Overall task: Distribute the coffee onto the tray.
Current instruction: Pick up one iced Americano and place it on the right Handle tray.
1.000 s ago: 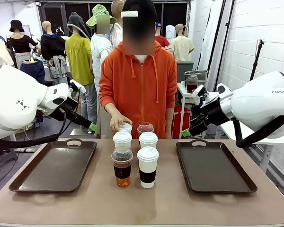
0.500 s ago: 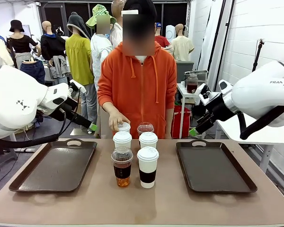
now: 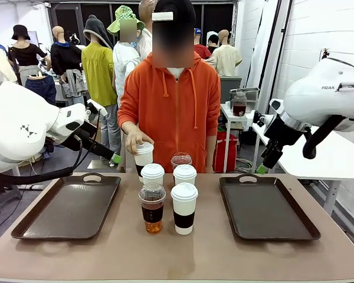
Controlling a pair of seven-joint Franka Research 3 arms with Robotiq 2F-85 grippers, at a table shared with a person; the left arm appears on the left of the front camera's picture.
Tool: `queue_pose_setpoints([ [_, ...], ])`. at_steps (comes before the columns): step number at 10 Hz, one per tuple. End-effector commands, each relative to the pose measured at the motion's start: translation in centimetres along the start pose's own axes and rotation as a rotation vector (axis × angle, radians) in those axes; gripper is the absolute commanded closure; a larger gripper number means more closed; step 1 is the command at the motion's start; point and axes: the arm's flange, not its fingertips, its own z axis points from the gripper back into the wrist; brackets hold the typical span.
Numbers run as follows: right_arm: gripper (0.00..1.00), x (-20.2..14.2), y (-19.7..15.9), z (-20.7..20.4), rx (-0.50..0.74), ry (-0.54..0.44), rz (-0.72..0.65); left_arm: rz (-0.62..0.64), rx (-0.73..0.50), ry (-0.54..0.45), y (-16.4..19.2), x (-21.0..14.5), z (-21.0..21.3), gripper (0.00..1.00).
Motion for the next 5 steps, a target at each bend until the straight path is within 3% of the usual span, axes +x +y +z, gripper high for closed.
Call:
queue_pose_setpoints([
  [1, 0.00, 0.0, -2.5, 0.0, -0.020, 0.107, 0.122, 0.001, -0.006, -0.001, 0.1, 0.0, 0.1, 0.00],
  [5, 0.00, -0.1, -6.8, -2.6, 0.005, 0.209, 0.244, 0.001, -0.006, -0.001, 0.1, 0.0, 0.1, 0.00],
])
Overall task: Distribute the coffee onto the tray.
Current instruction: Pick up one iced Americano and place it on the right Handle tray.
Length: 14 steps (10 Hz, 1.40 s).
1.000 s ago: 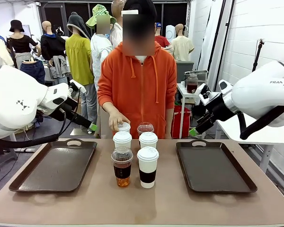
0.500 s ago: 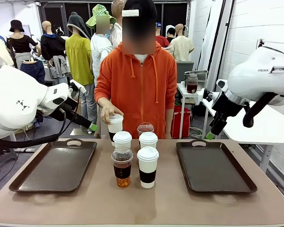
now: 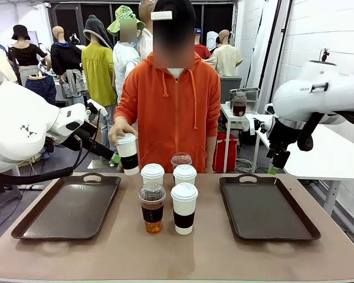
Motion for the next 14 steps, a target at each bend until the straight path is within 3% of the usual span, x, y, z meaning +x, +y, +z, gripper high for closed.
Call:
queue_pose_setpoints([
  [1, 0.00, 0.1, -2.5, -0.8, 0.003, 0.066, 0.030, 0.002, -0.006, -0.001, 0.1, -0.1, 0.0, 0.00],
  [5, 0.00, 0.1, -5.3, -2.6, 0.027, 0.123, 0.044, 0.002, -0.006, -0.001, 0.1, -0.1, 0.0, 0.00],
  [7, 0.00, 0.1, -4.6, -2.8, 0.022, 0.079, 0.020, 0.002, -0.006, -0.001, 0.1, -0.1, 0.0, 0.00],
  [14, 0.00, 0.1, -6.0, -3.2, 0.030, 0.085, 0.035, 0.002, -0.006, -0.001, 0.1, -0.1, 0.0, 0.00],
])
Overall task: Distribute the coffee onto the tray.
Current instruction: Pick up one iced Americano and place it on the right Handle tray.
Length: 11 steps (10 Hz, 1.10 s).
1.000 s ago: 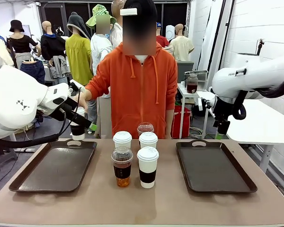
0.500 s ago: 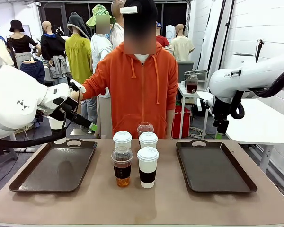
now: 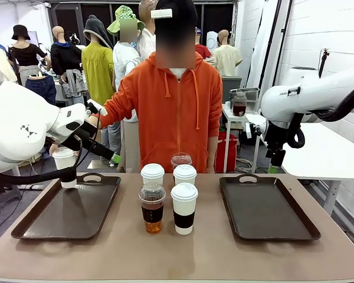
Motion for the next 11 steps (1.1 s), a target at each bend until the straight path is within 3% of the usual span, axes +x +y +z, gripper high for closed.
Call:
queue_pose_setpoints([
  [1, 0.00, 0.1, -2.0, -0.5, 0.032, -0.010, 0.052, 0.003, -0.006, -0.001, 0.1, -0.1, 0.0, 0.00],
  [6, 0.00, -0.3, -7.4, -3.8, 0.046, -0.146, 0.126, 0.003, -0.006, -0.001, 0.1, -0.1, 0.0, 0.00],
  [11, 0.00, 0.0, -11.8, -8.4, 0.025, -0.421, 0.165, 0.003, -0.006, -0.001, 0.1, -0.1, 0.0, 0.00],
])
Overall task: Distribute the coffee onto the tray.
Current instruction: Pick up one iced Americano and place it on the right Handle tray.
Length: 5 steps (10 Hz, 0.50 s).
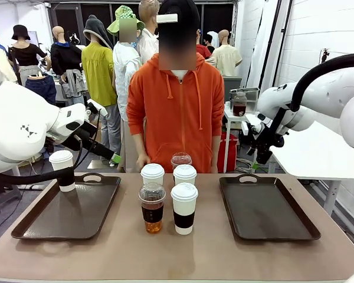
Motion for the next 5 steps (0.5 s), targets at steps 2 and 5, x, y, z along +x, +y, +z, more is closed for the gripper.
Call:
queue_pose_setpoints([
  [2, 0.00, -0.5, -1.4, -2.2, 0.025, -0.183, 0.044, 0.003, -0.006, -0.001, 0.1, -0.1, 0.0, 0.00],
  [5, 0.00, -1.5, -2.6, -4.4, 0.042, -0.307, 0.037, 0.003, -0.006, -0.001, 0.1, -0.1, 0.0, 0.00],
])
